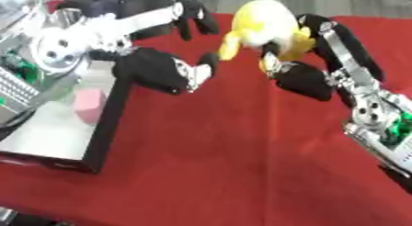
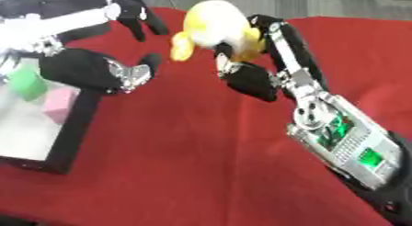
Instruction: Pick up the objects with one hand, pass them to the other hand, and then place them into the box on the other side of the table.
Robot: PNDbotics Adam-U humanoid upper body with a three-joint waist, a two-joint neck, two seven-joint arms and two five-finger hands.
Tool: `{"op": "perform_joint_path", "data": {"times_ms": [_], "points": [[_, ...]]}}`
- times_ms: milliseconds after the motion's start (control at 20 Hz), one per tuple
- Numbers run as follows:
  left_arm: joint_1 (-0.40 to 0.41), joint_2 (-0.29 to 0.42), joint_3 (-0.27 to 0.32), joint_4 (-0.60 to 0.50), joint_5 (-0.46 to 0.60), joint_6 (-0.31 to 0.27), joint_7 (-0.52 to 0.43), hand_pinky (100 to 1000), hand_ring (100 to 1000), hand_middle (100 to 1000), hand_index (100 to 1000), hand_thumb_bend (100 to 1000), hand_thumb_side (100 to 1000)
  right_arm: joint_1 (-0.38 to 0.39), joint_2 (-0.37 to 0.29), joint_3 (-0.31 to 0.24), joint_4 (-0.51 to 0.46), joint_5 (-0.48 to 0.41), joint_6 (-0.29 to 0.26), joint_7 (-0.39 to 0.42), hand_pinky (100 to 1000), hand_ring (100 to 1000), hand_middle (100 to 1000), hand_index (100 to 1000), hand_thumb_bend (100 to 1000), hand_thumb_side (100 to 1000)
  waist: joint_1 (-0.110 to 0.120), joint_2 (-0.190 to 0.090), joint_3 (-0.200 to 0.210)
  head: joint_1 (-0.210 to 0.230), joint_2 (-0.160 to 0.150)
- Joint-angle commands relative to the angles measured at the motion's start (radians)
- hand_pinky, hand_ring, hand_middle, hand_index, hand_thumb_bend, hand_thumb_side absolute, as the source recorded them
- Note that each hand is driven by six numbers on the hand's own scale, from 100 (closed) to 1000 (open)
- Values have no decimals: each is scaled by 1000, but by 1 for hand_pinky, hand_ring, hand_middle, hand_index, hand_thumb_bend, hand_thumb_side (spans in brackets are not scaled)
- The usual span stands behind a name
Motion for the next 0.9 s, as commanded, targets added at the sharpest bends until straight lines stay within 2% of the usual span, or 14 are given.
{"op": "perform_joint_path", "data": {"times_ms": [50,550,900], "points": [[-25,-8,3,-7,-22,35,-7,890,751,771,857,100,551,-18,3,-4,-15,8,106,-98,735,657,571,535,100,240,1,-12,2,-8,-13],[-30,-65,-8,-7,-132,124,-21,894,779,809,894,100,523,-32,23,12,-15,27,86,-70,738,660,571,534,100,228,-1,-8,1,-17,-22],[-26,-85,-10,-7,-224,142,-21,891,795,822,918,100,489,5,-6,13,-15,63,17,-26,740,658,570,533,100,220,-2,-3,-3,-19,-30]]}}
